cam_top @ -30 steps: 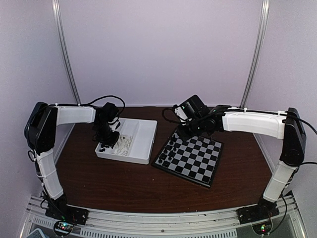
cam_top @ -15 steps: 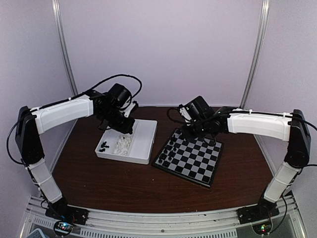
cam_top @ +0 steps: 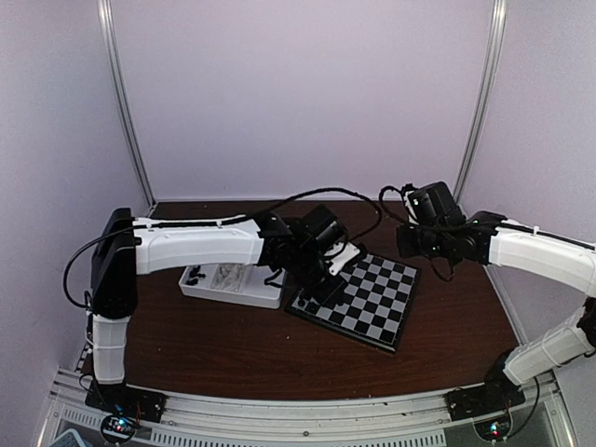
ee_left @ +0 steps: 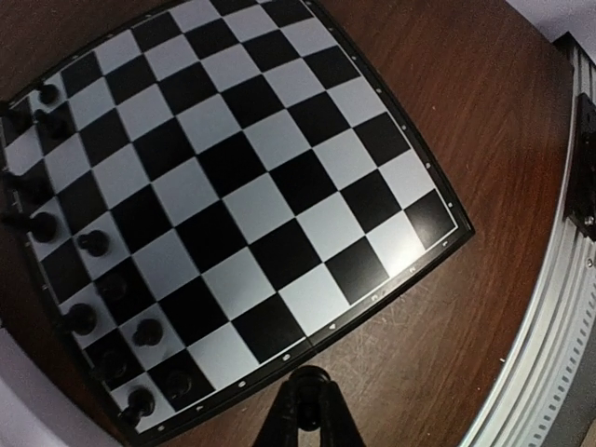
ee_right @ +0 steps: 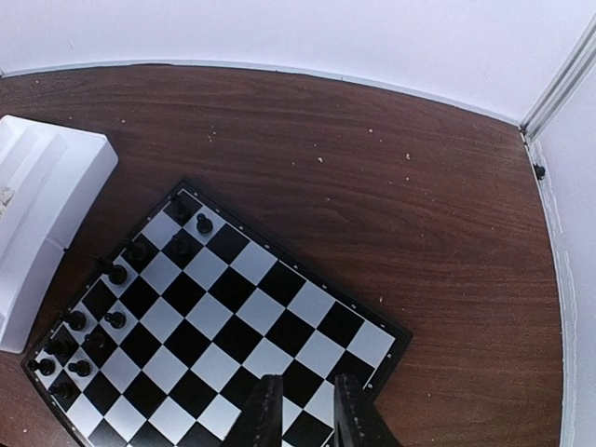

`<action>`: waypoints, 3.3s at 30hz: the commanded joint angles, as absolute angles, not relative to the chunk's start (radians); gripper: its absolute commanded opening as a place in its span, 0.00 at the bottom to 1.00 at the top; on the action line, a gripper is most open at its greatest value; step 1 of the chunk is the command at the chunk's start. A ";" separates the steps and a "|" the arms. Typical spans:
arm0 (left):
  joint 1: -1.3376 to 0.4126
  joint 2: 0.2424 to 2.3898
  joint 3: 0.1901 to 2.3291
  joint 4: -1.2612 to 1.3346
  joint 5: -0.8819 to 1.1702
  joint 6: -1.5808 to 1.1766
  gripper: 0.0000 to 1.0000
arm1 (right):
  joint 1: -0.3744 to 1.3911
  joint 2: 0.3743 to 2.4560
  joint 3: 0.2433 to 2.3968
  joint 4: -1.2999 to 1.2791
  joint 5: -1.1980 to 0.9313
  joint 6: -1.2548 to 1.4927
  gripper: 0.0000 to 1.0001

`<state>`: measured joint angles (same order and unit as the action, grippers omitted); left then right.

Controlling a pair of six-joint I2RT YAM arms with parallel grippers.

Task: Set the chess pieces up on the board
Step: Place the chess piece on the chessboard, then pick up the chess piece from the chessboard.

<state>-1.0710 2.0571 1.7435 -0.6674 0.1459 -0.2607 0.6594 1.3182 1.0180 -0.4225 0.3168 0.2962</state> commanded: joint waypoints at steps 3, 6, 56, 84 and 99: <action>-1.090 2.164 1.818 -0.595 0.162 -0.183 0.07 | 0.653 1.241 0.929 -0.438 0.320 0.338 0.22; -1.091 2.208 1.845 -0.614 0.138 -0.166 0.07 | 0.652 1.211 0.892 -0.430 0.291 0.345 0.22; -0.900 1.802 1.603 -0.678 -0.240 -0.221 0.34 | 0.912 1.465 0.866 -0.324 -0.018 0.460 0.23; -0.627 1.556 1.309 -0.618 -0.238 -0.311 0.38 | 0.937 1.740 1.120 -0.496 0.025 0.353 0.25; -0.617 1.559 1.295 -0.615 -0.235 -0.307 0.38 | 0.940 1.781 1.149 -0.492 0.019 0.353 0.14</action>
<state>-0.6277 1.5867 1.3083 -0.6510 -0.2356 -0.2989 0.9337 1.7641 1.1210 -0.4854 0.0010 0.3614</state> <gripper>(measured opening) 0.382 0.157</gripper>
